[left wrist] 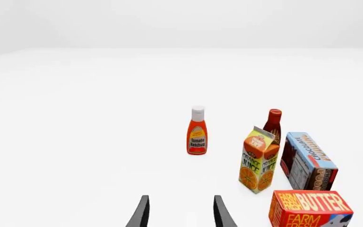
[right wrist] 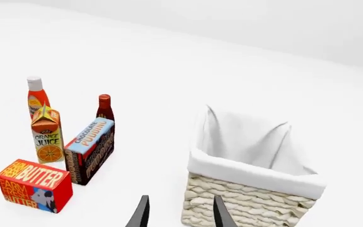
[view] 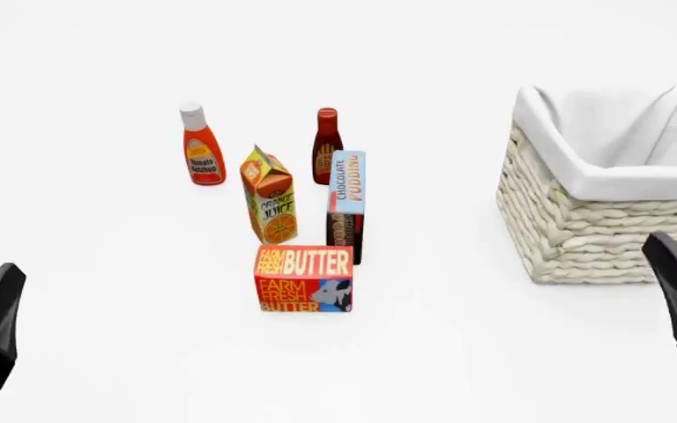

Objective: Pick the butter and place it in the basket.

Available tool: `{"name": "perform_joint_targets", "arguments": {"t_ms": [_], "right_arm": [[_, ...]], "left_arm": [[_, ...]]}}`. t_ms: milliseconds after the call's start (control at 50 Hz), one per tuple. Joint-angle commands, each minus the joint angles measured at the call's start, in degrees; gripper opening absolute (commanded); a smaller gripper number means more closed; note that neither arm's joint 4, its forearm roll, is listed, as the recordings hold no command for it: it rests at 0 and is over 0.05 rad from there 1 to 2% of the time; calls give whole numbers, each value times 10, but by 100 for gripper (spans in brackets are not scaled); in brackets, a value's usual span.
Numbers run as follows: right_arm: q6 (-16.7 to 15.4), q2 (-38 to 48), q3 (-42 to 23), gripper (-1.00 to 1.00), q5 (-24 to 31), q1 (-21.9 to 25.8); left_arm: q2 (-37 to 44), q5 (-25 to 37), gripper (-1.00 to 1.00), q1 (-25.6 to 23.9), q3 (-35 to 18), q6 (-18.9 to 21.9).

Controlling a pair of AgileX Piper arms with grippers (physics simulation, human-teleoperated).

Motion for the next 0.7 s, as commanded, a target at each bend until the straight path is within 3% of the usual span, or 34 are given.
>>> {"name": "perform_joint_targets", "arguments": {"t_ms": [20, 100, 180, 220, 320, 340, 360, 400, 700], "right_arm": [[-72, 107, -114, 100, 51, 59], [-93, 146, -160, 100, 71, 75], [-93, 158, -169, 100, 75, 77], [-105, 208, -237, 100, 116, 102], [-132, 230, -267, 100, 137, 116], [-157, 242, -279, 100, 145, 118], [-154, 255, -287, 100, 150, 125], [-187, 271, -292, 100, 155, 125], [-225, 376, -401, 100, 252, 168]], "left_arm": [[0, 0, 100, 0, 0, 0], [0, 0, 100, 0, 0, 0], [0, 0, 100, 0, 0, 0], [0, 0, 100, 0, 0, 0], [0, 0, 100, 0, 0, 0], [0, 0, 100, 0, 0, 0], [0, 0, 100, 0, 0, 0], [0, 0, 100, 0, 0, 0], [0, 0, 100, 0, 0, 0]]}}
